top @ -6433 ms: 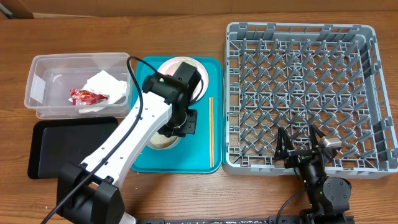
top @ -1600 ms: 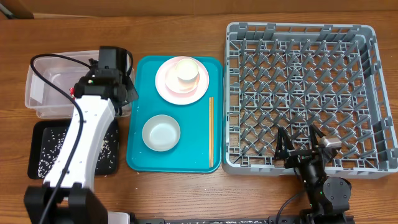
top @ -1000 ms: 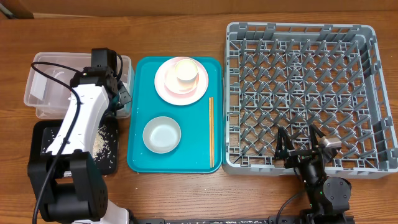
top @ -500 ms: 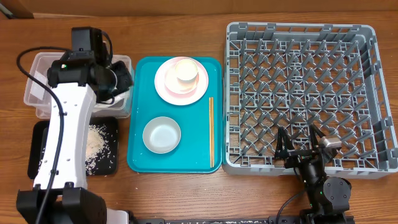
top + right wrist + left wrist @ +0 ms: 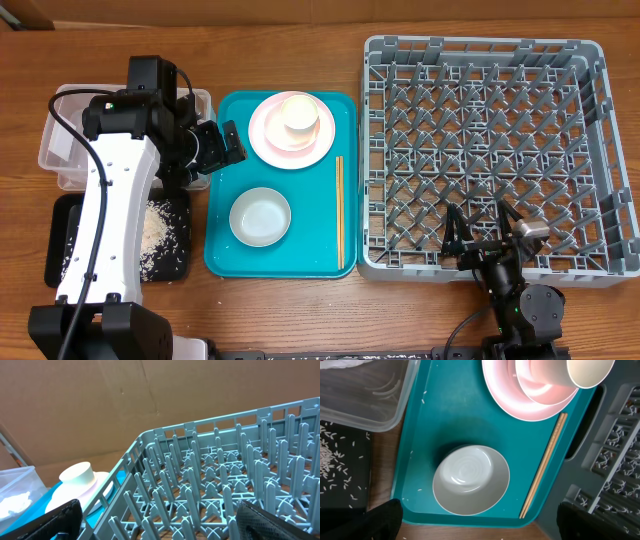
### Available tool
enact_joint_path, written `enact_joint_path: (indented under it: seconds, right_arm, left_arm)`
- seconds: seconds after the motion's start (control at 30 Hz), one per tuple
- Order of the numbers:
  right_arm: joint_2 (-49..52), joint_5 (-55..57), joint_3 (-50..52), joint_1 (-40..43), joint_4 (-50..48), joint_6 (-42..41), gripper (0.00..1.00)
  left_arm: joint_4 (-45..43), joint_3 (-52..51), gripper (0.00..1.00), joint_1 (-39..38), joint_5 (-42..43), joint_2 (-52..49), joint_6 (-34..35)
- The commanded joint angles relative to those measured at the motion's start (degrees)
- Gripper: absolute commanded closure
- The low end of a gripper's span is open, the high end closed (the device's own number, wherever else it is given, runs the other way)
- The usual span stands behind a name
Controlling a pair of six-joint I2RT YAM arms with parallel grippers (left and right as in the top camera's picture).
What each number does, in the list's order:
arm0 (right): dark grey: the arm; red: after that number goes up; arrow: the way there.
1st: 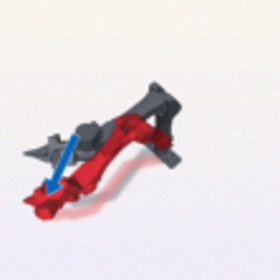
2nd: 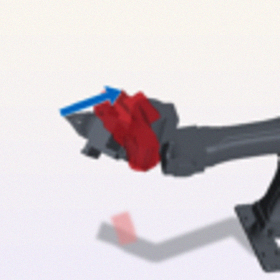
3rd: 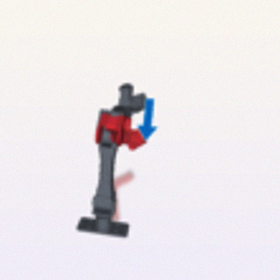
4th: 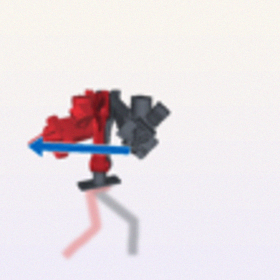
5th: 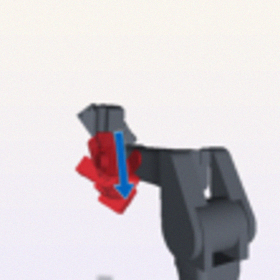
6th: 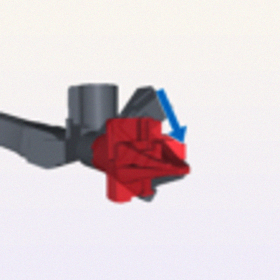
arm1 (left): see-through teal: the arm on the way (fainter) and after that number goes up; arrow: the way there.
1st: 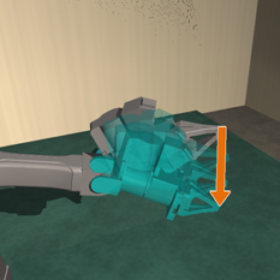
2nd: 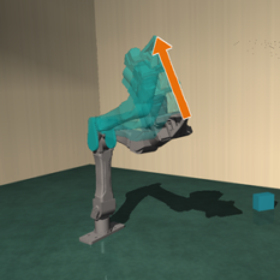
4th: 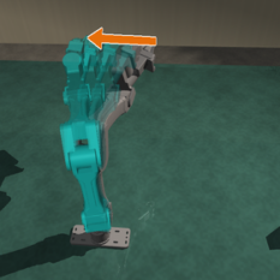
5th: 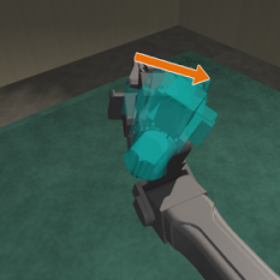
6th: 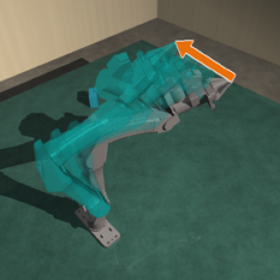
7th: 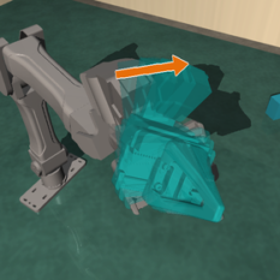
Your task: Sort waste into correct bins and load items into the dishwasher
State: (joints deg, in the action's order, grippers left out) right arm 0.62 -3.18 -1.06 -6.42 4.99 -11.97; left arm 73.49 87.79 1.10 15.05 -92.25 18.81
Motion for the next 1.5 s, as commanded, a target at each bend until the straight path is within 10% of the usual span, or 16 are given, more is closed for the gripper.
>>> enact_joint_path:
  seconds: [0.0, 0.33, 0.57, 1.0, 1.47]
  right_arm:
    - [-0.4, 1.4, 0.6, 0.2, -0.3, 0.2, 0.00]
    - [-0.4, -12.1, -0.3, 0.2, -10.1, -9.4, 0.00]
    - [3.1, -7.7, -16.0, 0.2, 4.9, -11.2, 0.00]
    - [61.5, -24.6, -77.9, -2.6, 53.0, -8.6, 0.00]
    - [95.0, -26.9, -80.5, -29.6, 35.4, -3.9, 0.00]
  left_arm:
    - [-0.1, 0.7, 0.00, -0.1, 1.1, 0.5, -1.0]
    - [-0.1, 0.7, 0.00, -0.1, 1.1, 0.5, -1.0]
    - [-0.1, 0.7, 0.00, -0.1, 1.1, 0.5, -1.0]
    - [-0.1, 0.7, 0.00, -0.1, 1.1, 0.5, -1.0]
    - [-0.1, 0.7, 0.00, -0.1, 1.1, 0.5, -1.0]
